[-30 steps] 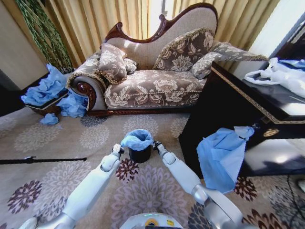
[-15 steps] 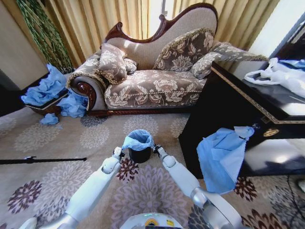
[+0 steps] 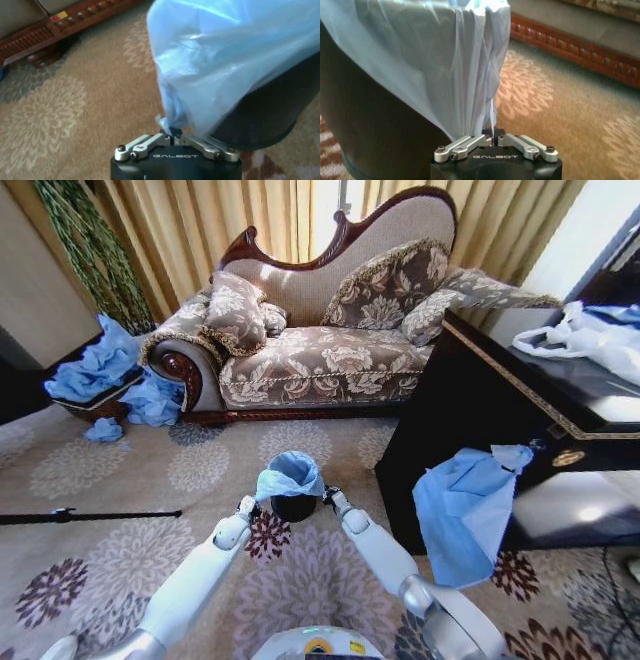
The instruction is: Place a garbage bag over the trash bin.
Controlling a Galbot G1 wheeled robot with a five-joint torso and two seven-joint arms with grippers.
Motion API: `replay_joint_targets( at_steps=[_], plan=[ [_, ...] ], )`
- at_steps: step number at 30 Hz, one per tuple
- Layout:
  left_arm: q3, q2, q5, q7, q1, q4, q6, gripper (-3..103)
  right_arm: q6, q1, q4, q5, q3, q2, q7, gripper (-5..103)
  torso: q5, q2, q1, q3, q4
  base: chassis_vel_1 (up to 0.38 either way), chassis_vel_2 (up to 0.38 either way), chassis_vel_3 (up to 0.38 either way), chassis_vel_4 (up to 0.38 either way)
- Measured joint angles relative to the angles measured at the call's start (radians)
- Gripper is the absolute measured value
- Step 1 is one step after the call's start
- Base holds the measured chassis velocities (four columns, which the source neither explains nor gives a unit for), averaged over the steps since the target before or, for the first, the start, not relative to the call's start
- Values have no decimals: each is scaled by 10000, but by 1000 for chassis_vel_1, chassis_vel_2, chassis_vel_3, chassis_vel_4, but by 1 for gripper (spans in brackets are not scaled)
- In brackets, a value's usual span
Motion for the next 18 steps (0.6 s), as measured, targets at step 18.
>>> replay_joint_targets(
  at_steps=[18],
  plan=[
    [-57, -100, 265, -189, 159, 7, -21, 0, -10, -100, 191, 56, -98, -36, 175, -3, 2, 0, 1, -1, -1, 0, 0, 0, 0]
  ],
)
